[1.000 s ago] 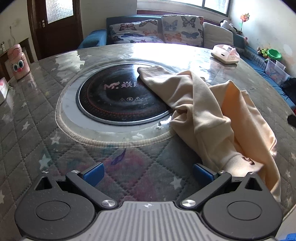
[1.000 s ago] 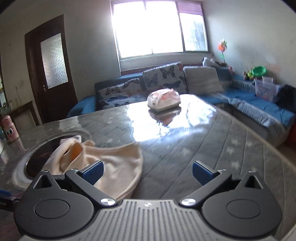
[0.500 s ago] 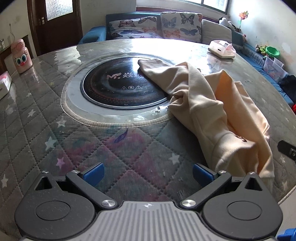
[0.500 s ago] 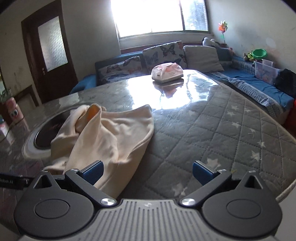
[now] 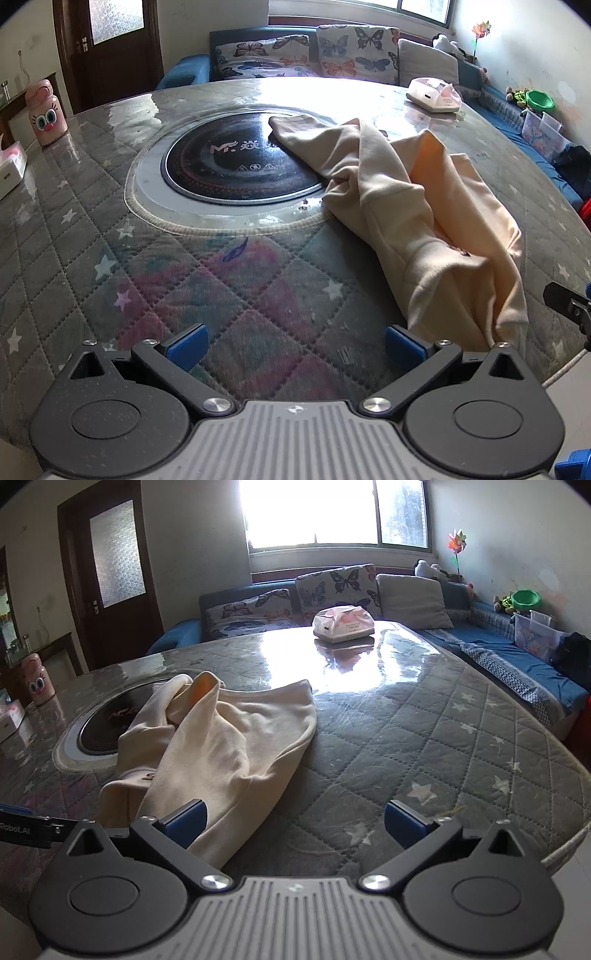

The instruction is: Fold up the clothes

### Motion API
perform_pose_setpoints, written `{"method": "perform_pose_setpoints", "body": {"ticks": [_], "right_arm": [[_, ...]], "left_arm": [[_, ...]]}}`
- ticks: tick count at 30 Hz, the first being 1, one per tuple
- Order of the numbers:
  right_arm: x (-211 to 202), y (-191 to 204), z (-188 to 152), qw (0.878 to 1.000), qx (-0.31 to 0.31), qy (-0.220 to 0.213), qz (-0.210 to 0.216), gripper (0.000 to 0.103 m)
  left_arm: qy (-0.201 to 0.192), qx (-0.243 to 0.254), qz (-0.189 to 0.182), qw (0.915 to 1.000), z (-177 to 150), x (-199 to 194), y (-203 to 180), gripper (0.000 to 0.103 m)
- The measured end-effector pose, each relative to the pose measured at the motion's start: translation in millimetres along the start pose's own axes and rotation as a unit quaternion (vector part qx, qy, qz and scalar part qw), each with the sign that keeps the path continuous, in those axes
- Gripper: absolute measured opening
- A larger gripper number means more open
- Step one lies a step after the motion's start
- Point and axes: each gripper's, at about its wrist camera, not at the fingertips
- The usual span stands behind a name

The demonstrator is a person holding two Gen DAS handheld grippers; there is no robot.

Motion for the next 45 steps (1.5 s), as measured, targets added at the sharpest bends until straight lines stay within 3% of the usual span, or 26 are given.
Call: {"method": "perform_pose_setpoints", "body": {"ticks": [4, 19, 45], "right_arm": [[3, -20, -1, 1.000, -0.002, -0.009, 0.008, 0.103], [-35, 1, -4, 0.999, -0.022, -0.036, 0.034, 0.103], [-4, 7, 8, 0.999, -0.039, -0.001, 0.038, 0.103]], "left_arm": [[-0.001, 0.004, 0.006, 1.0000, -6, -3, -5, 0.103], [-0.007, 0.013, 0.026, 0.9995, -23, -16, -15, 0.103], [0.014, 0.016, 0.032, 0.9992, 0, 4, -8, 0.103]]}}
Point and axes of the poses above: each gripper's, at about its wrist camera, not at the fingertips, and x roughly the way its jaws point, y to its left, z to its top, and after that the axes turned 10 degrees about -z, right-handed
